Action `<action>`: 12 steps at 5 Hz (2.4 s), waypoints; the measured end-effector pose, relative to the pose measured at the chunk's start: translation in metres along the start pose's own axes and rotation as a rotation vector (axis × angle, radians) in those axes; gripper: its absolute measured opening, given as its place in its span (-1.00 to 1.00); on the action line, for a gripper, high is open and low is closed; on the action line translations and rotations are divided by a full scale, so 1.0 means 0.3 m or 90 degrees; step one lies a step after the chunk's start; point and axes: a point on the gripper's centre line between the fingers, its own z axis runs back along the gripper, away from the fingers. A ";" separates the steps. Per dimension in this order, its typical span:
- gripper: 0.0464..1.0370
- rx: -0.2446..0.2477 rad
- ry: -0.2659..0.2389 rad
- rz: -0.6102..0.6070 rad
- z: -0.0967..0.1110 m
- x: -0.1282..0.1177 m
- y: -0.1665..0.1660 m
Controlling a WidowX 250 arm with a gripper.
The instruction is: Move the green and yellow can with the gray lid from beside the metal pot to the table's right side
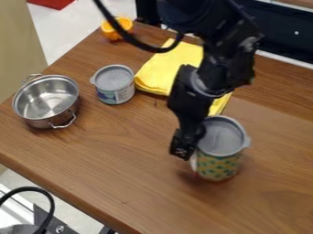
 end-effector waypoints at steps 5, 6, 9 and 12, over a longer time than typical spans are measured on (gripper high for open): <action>0.92 -0.035 0.010 -0.008 0.039 -0.266 0.016; 0.92 -0.025 0.020 -0.010 0.044 -0.268 0.020; 0.92 -0.059 0.058 -0.028 0.111 -0.033 -0.109; 0.92 -0.161 0.097 -0.399 0.108 0.119 -0.192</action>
